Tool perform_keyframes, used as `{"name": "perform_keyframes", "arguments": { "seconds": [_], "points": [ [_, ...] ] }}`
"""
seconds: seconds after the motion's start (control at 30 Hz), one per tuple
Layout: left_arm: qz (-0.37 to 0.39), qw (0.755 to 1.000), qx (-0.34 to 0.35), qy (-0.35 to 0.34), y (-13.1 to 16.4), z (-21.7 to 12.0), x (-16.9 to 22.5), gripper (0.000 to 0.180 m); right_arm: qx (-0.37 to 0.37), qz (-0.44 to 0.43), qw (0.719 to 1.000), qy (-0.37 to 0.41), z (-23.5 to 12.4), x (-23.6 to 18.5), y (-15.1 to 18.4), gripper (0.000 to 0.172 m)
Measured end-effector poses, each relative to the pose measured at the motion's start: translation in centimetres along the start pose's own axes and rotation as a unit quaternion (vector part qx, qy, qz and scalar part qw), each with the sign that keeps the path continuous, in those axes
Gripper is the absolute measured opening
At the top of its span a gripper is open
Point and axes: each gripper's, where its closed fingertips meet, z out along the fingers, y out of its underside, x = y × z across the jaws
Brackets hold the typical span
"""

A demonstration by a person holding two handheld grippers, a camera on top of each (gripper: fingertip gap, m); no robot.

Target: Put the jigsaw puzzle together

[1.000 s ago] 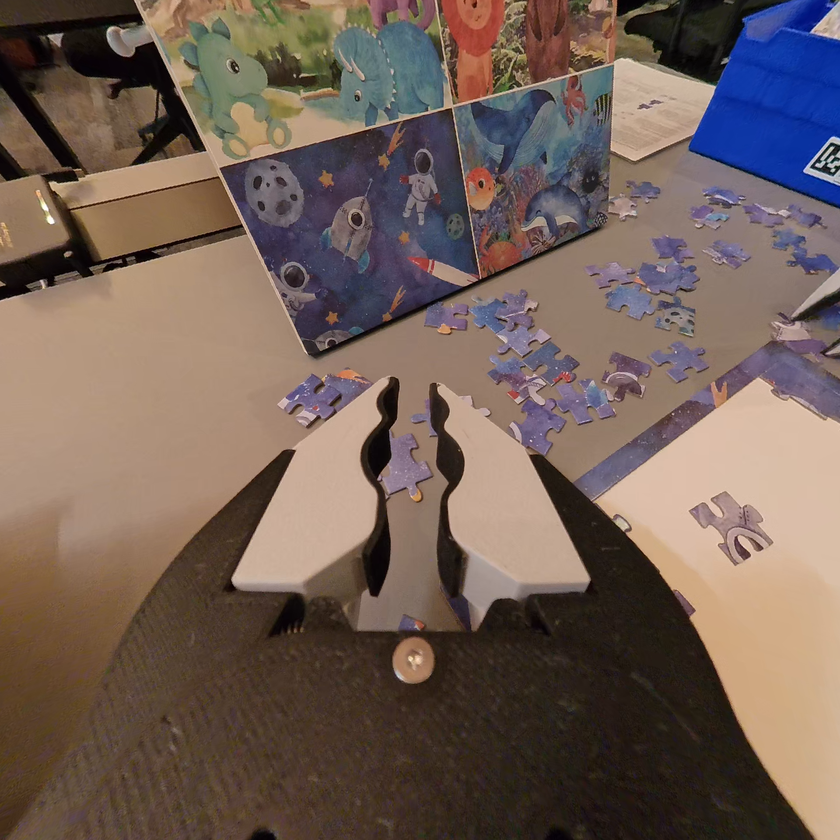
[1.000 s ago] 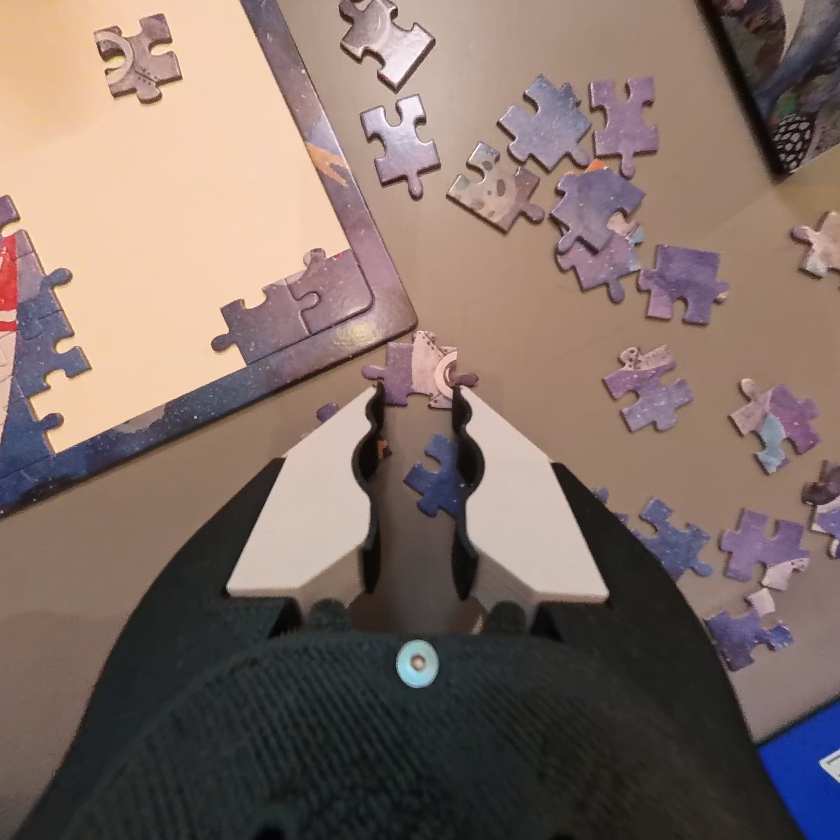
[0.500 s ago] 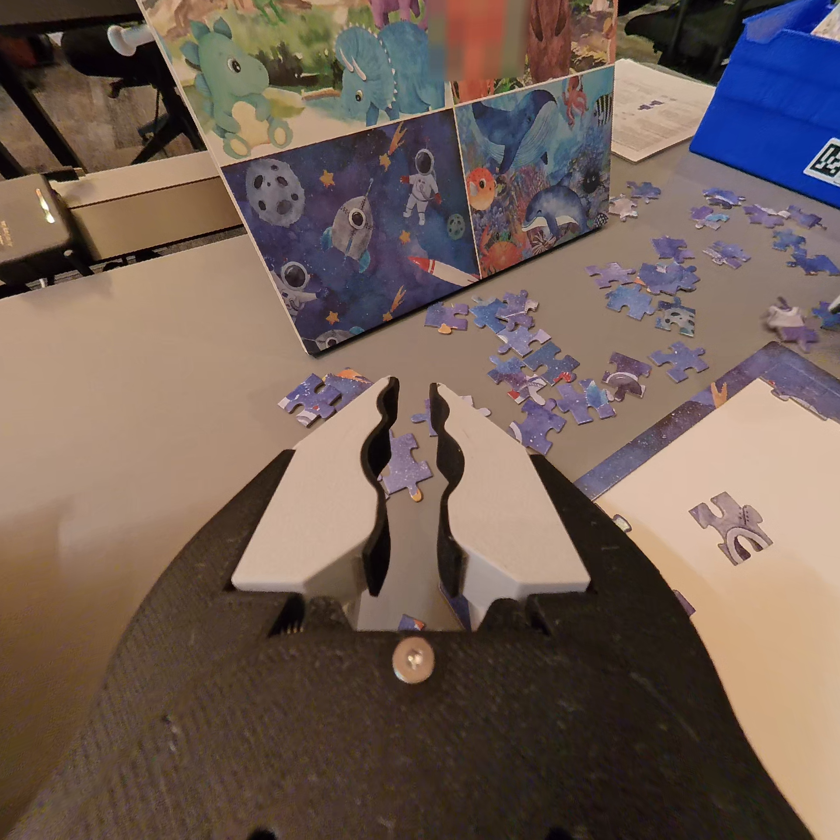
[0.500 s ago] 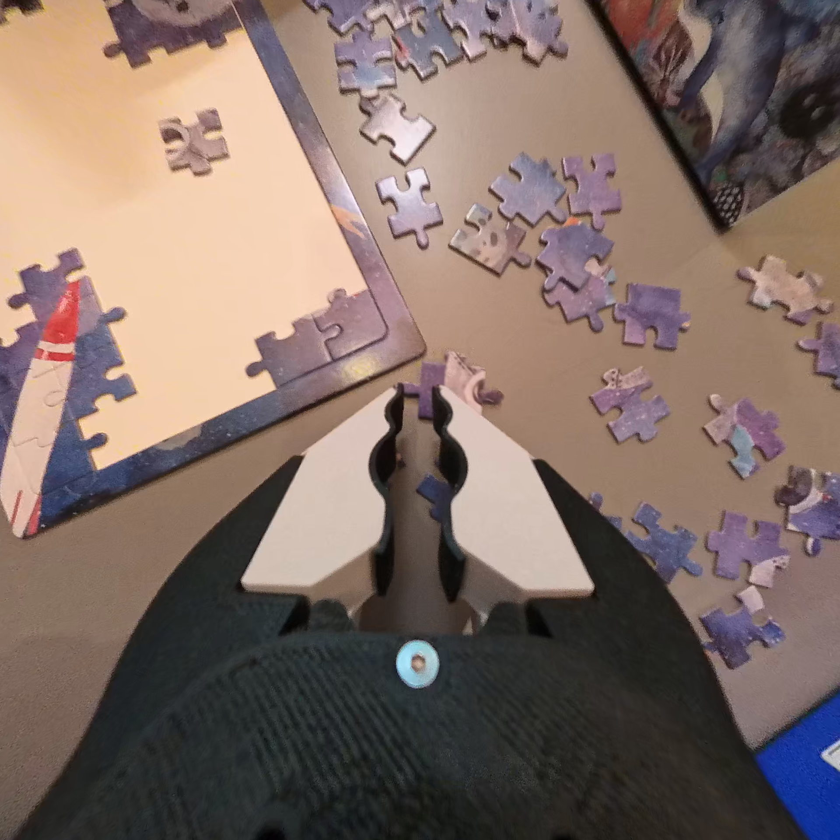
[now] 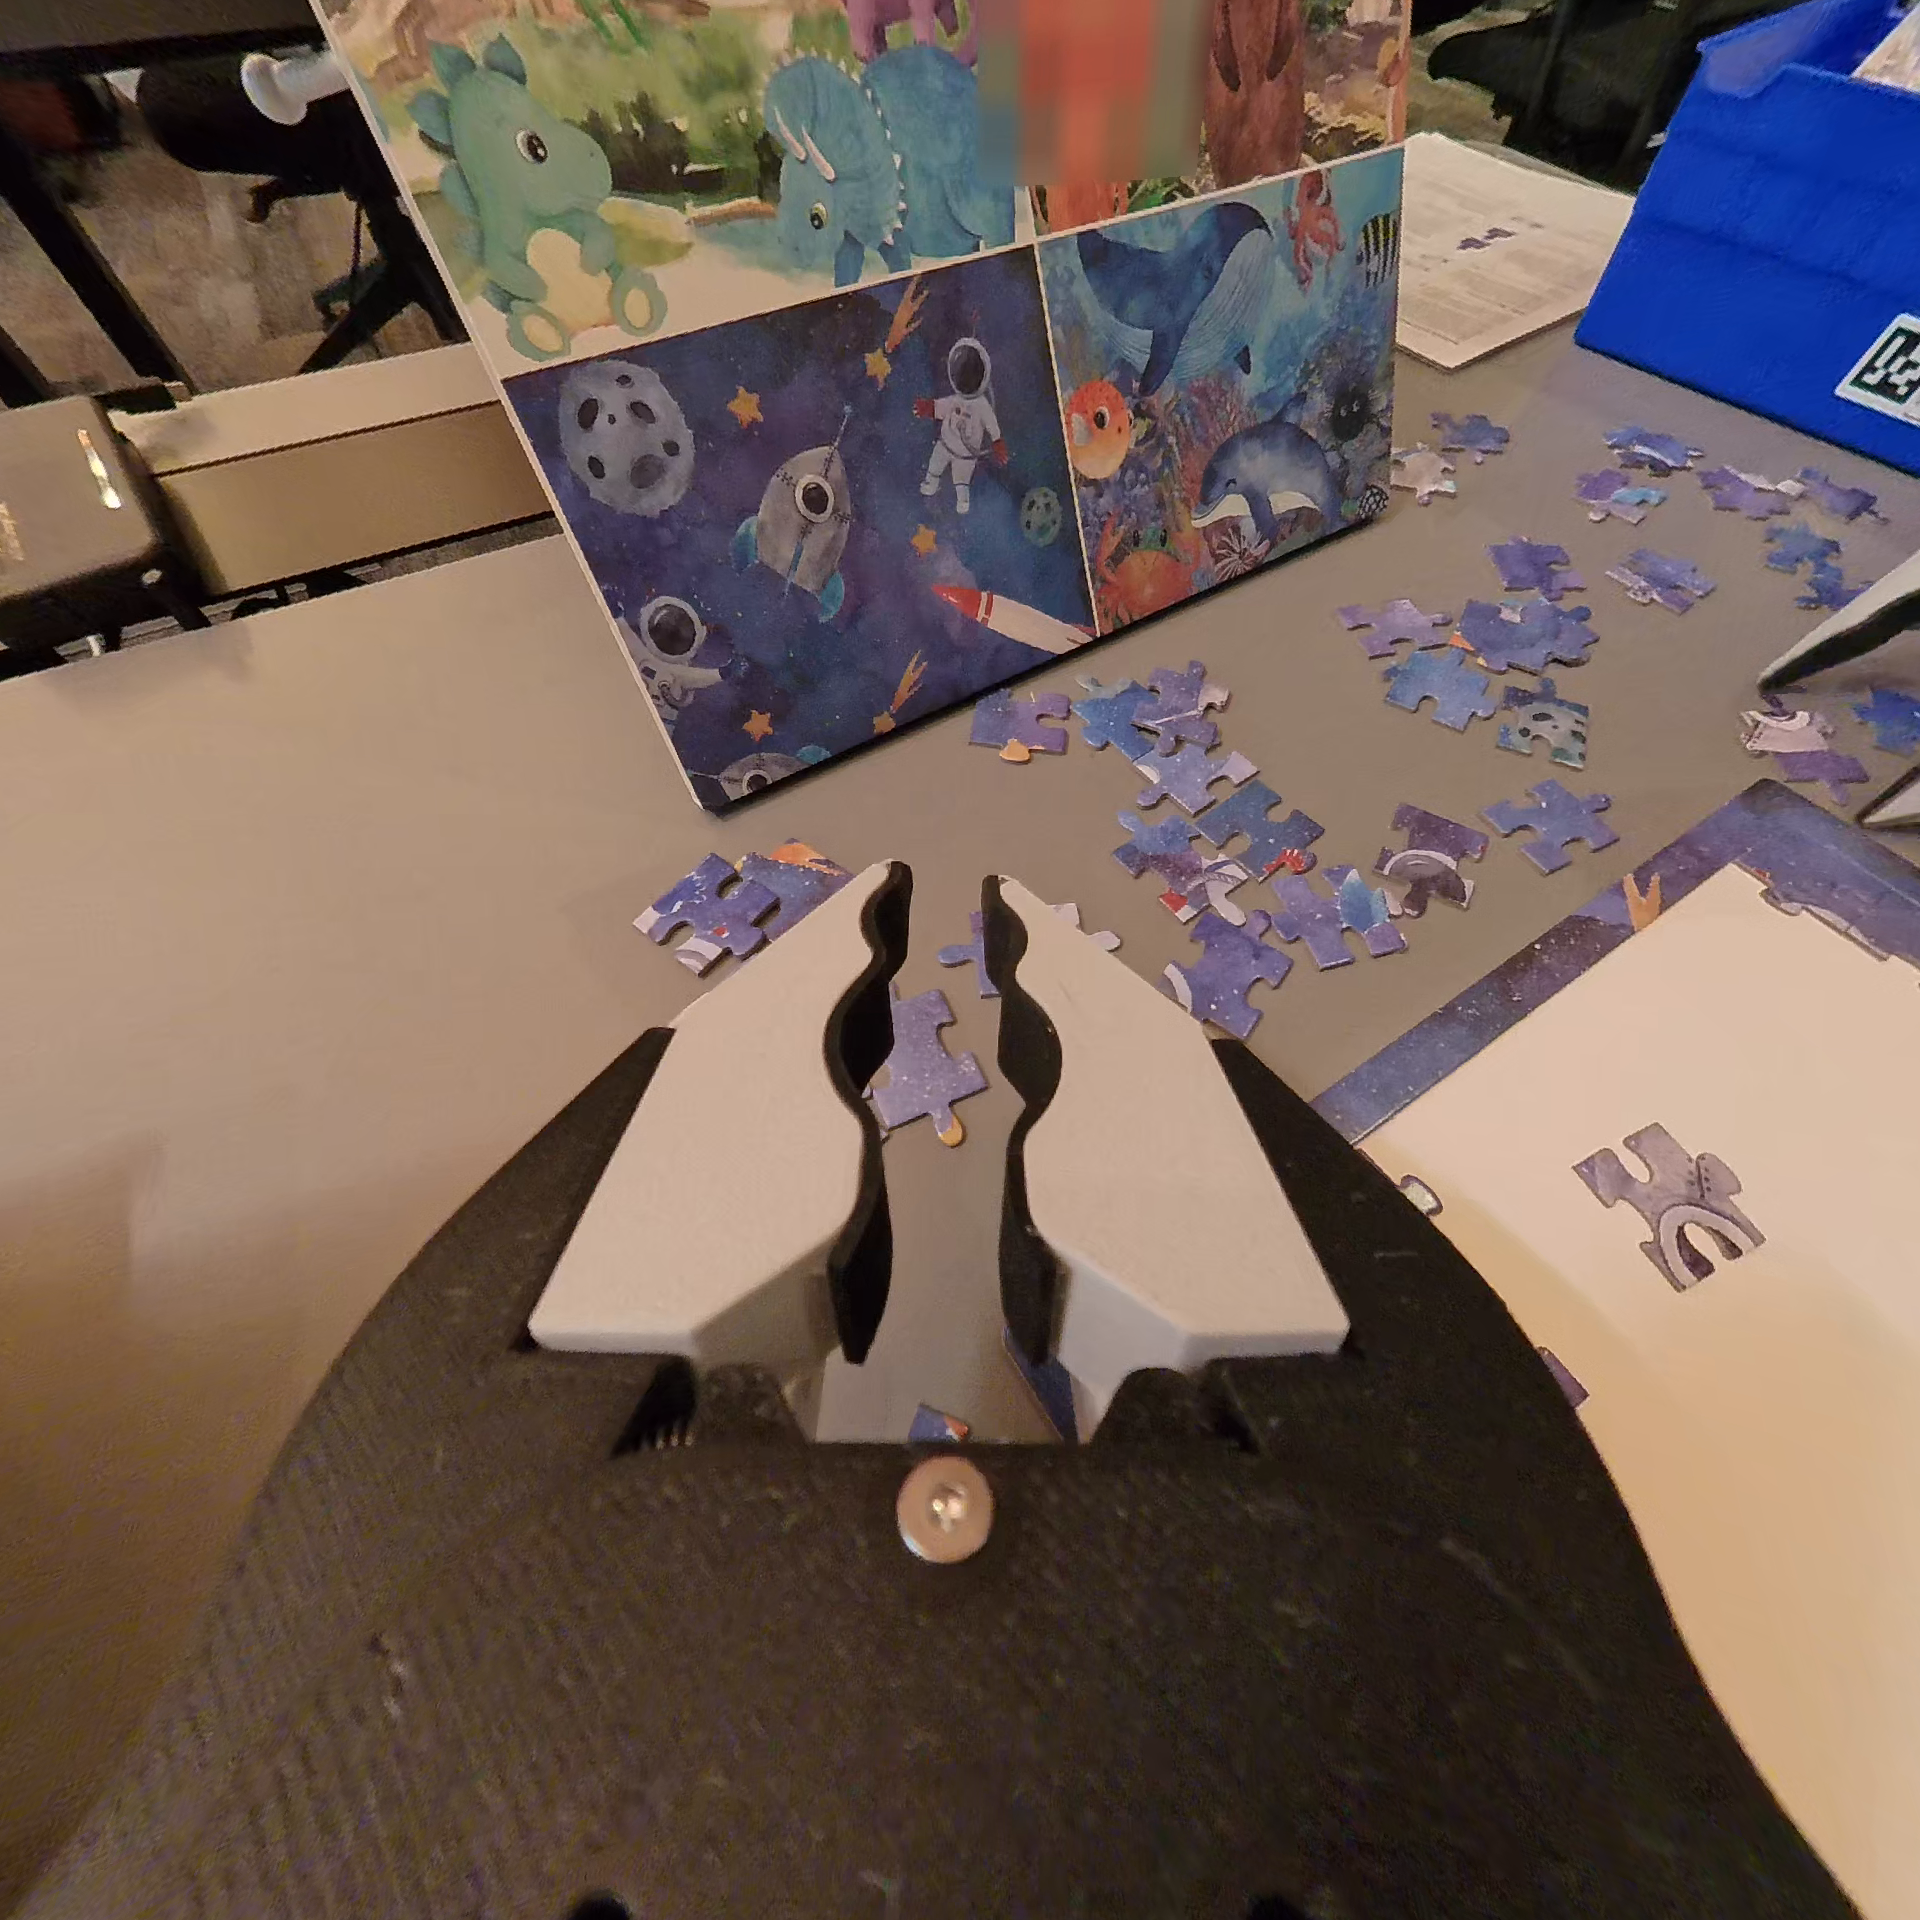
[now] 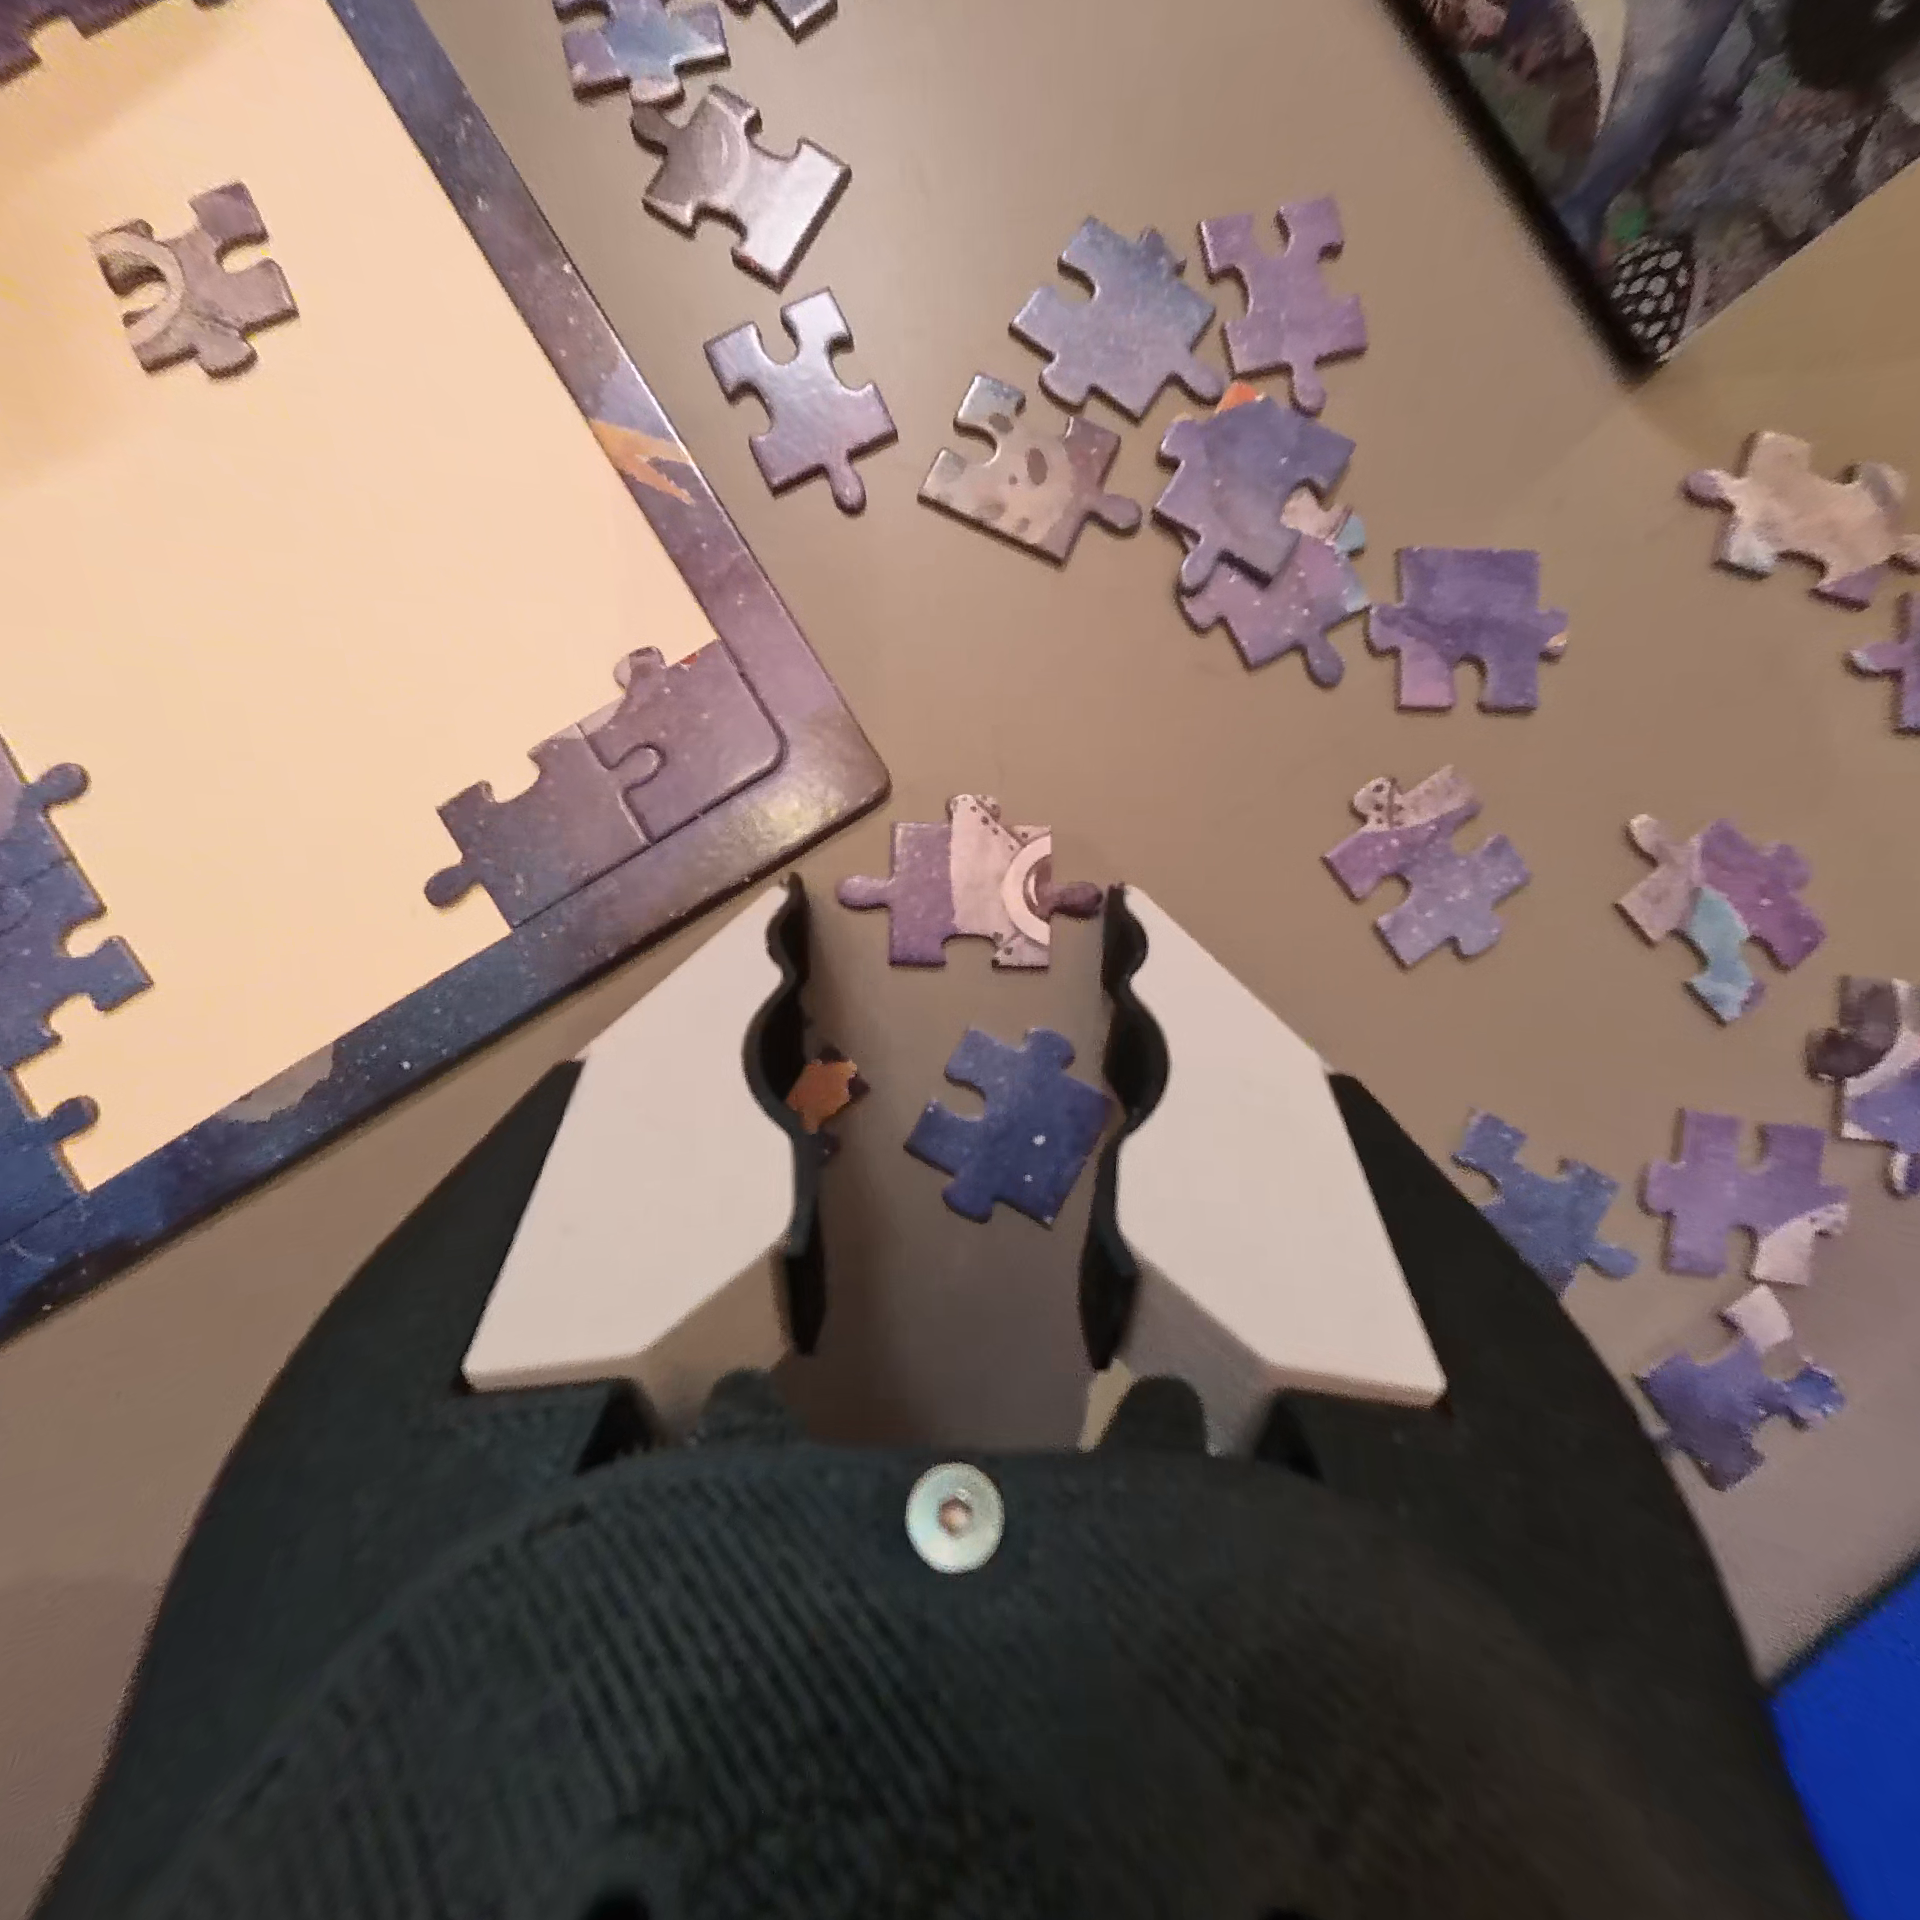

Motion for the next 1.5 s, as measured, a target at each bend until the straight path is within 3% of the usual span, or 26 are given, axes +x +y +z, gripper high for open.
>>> {"name": "perform_keyframes", "arguments": {
  "seconds": [0.1, 0.47, 0.53, 0.77, 1.0, 1.3, 1.4, 1.5],
  "points": [
    [0.001, 1.000, 0.000, 0.000, 0.0, 0.0, 0.1, 0.012, 0.005, 0.003, 1.000, -0.002, 0.1, -0.1, 0.0, 0.049],
    [0.000, 1.000, 0.000, 0.000, 0.0, 0.0, 0.0, 0.012, 0.002, -0.009, 1.000, -0.005, -0.1, -0.6, -0.1, 0.047],
    [0.001, 1.000, 0.000, 0.000, 0.0, 0.0, 0.0, 0.012, 0.010, -0.015, 1.000, -0.001, -0.3, -0.7, -0.3, 0.030],
    [0.001, 1.000, -0.001, 0.001, 0.0, 0.0, 0.1, 0.012, 0.011, -0.011, 1.000, 0.014, -0.7, -0.3, -0.4, 0.039],
    [0.001, 1.000, -0.002, 0.000, 0.1, 0.0, 0.1, 0.012, -0.001, -0.022, 1.000, 0.016, 0.2, 0.2, -0.6, 0.060],
    [0.000, 1.000, -0.001, 0.001, 0.0, 0.0, 0.0, 0.012, -0.039, -0.025, 0.999, -0.020, 0.4, 0.1, -0.3, 0.054],
    [0.000, 1.000, 0.000, 0.001, 0.0, 0.0, 0.0, 0.012, -0.052, -0.033, 0.998, -0.025, 0.3, 0.1, -0.3, 0.038],
    [-0.001, 1.000, 0.000, 0.001, 0.0, 0.0, 0.0, 0.013, -0.054, -0.035, 0.998, -0.025, 0.3, 0.1, -0.3, 0.038]
  ]
}}
